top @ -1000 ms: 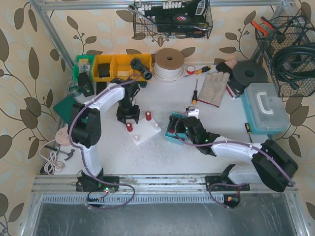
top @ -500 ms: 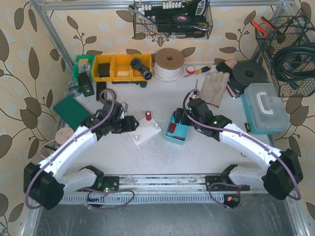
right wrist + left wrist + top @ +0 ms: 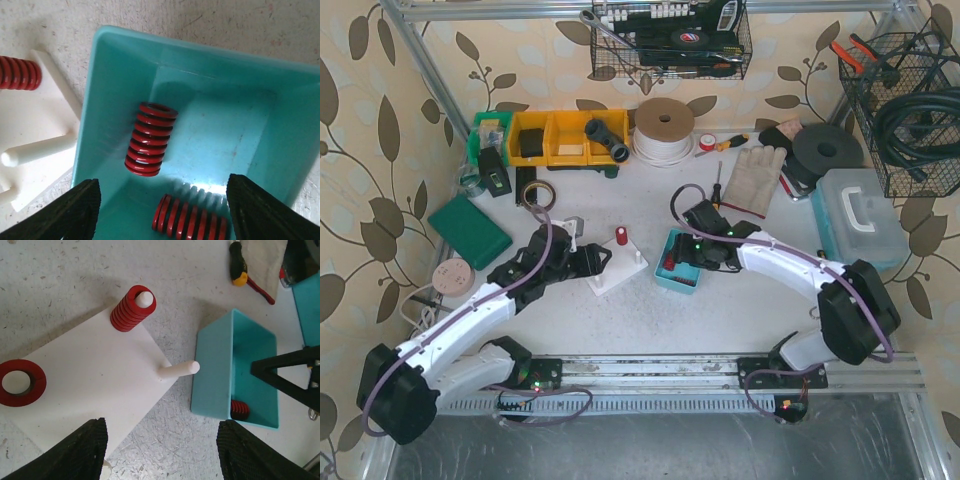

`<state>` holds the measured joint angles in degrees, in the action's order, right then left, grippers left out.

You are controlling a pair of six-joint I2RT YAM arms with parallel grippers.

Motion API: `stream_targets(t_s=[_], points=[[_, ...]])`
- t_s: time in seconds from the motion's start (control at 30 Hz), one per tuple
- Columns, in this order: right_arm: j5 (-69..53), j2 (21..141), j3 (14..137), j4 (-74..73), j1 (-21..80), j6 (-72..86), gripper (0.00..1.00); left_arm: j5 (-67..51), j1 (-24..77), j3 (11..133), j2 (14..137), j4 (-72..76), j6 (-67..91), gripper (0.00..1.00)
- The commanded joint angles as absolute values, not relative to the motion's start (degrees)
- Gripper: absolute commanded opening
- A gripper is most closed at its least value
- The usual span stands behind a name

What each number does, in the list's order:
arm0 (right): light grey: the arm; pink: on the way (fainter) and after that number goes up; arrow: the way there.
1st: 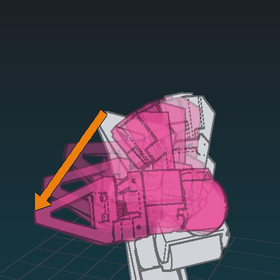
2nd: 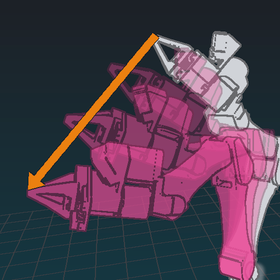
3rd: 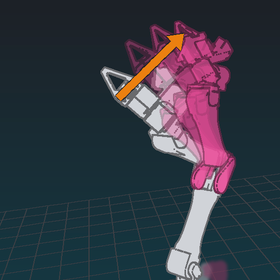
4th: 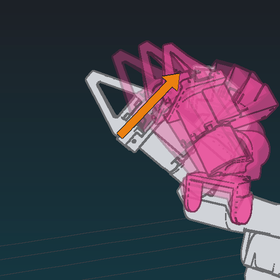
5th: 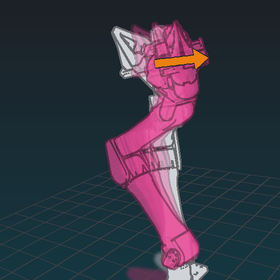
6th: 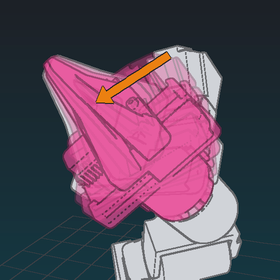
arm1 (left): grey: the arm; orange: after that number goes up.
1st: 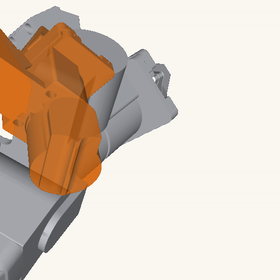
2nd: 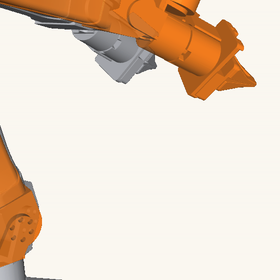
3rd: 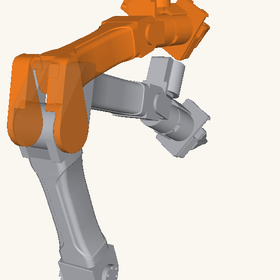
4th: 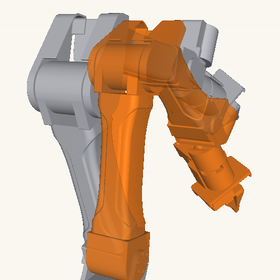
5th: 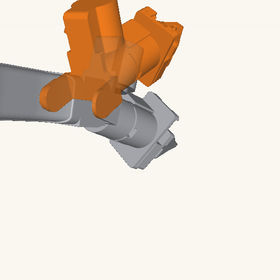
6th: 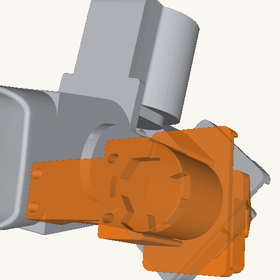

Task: Install the large spring

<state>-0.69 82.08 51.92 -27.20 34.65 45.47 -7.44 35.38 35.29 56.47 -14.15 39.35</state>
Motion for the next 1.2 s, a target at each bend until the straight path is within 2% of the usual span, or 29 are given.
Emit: stream_targets(t_s=[0.0, 0.33, 0.73, 0.97, 1.17], points=[[-0.2, 85.7, 54.8, -28.3, 35.2, 47.6, 0.66, -5.5, 35.8, 33.0, 52.0, -9.2, 40.0, 0.64], [3.4, 93.8, 58.7, -30.3, 35.9, 52.2, 0.55, -2.2, 35.7, 29.1, 45.7, -7.3, 41.2, 0.64], [5.0, 100.5, 63.2, -31.4, 36.1, 55.3, 0.52, -2.9, 35.7, 29.4, 46.5, -7.0, 40.9, 0.64], [7.0, 102.8, 64.6, -33.0, 36.4, 55.3, 0.46, -2.9, 35.8, 29.3, 46.5, -7.0, 40.9, 0.64], [6.2, 103.4, 64.2, -33.1, 36.9, 55.6, 0.45, -2.9, 35.7, 29.2, 46.6, -6.5, 41.0, 0.64]])
